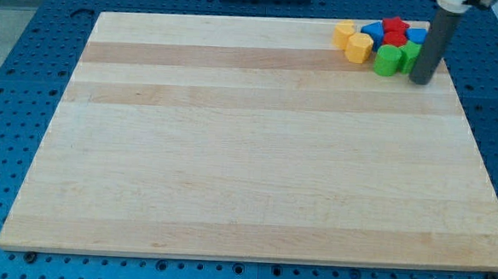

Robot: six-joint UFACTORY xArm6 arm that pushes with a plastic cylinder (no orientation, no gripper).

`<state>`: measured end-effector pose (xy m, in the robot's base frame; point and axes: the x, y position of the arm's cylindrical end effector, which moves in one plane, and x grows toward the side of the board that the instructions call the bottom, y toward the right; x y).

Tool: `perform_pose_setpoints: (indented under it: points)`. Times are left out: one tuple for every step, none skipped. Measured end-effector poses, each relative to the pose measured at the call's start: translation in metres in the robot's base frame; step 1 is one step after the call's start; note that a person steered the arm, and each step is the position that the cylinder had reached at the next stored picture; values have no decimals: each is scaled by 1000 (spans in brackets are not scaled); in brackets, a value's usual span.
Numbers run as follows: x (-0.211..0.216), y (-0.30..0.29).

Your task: Nudge blue cube along with group of blocks left a bit

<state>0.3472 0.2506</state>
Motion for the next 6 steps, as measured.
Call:
perform_pose_setpoints:
  points:
    - [19,52]
    - [8,94]
    - [-37,92]
    - [-84,71]
    - [-89,33]
    - [-72,-1]
